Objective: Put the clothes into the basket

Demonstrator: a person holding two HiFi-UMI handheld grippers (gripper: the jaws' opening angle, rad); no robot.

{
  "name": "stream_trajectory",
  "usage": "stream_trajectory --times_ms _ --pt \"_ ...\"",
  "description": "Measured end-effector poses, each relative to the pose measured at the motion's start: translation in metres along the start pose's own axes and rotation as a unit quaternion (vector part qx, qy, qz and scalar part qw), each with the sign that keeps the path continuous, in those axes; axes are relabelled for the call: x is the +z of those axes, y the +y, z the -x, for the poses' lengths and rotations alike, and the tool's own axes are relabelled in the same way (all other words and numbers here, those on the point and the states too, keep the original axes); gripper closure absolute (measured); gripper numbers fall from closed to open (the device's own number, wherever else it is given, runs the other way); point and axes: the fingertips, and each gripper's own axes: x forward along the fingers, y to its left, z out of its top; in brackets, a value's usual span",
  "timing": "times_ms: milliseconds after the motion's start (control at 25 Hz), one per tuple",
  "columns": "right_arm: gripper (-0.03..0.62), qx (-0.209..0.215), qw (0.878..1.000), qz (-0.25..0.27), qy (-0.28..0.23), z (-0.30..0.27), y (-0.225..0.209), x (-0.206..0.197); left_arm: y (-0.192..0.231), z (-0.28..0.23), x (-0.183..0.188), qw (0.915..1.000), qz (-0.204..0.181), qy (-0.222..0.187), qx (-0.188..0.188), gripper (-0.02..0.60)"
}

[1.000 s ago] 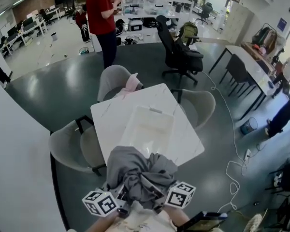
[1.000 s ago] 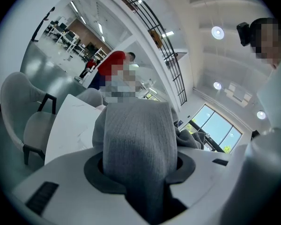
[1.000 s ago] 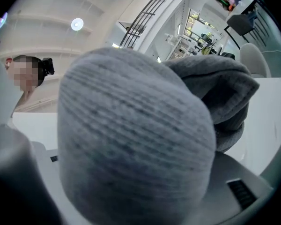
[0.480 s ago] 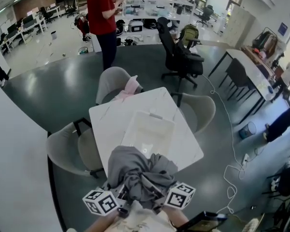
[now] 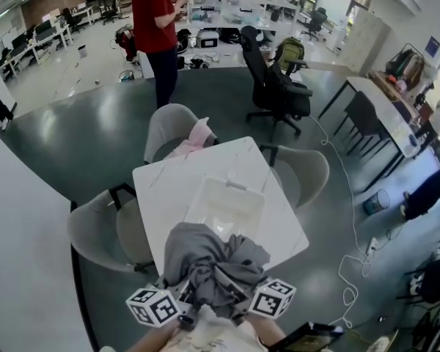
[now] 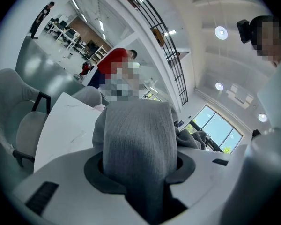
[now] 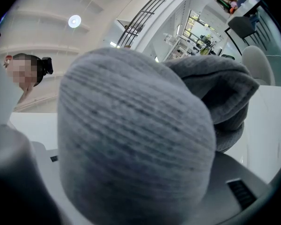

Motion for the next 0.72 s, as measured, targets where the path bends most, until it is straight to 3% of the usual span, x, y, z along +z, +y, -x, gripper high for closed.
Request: stream_trajectory --times_ms 720 --pt "0.35 -0.04 0.998 -0.014 0.049 -0.034 -0.08 0.001 0.053 -0.059 -0.006 0.9988 0.003 0.016 0.046 0.394"
